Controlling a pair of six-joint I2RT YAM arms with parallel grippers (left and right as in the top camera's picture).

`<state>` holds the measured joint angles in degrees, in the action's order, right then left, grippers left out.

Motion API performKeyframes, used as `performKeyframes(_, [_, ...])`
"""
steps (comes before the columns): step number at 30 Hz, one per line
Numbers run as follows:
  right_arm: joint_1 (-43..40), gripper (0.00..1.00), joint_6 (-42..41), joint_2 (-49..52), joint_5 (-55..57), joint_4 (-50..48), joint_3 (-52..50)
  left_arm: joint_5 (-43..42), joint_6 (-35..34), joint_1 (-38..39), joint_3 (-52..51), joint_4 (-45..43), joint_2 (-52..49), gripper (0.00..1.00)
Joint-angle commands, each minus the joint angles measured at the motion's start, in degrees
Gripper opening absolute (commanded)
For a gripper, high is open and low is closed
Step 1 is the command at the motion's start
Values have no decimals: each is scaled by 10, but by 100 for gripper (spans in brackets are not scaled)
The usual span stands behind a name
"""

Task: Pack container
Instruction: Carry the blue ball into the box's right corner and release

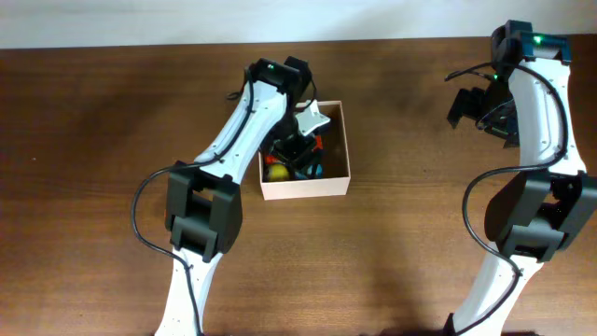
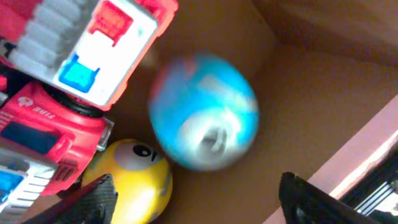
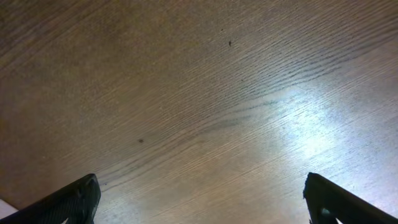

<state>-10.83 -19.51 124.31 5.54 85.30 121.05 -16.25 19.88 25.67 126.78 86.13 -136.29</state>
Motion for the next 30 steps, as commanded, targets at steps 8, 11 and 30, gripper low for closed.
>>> performKeyframes(8, [-1,99,-5,-11,3,-1,1,11,-29,-18,76,12,64,80])
performKeyframes(11, [-1,99,-5,-11,3,-1,1,49,-62,-29,111,19,99,80])
performKeyframes(30, [-1,99,-5,-11,3,-1,1,290,-384,-128,-78,106,181,81])
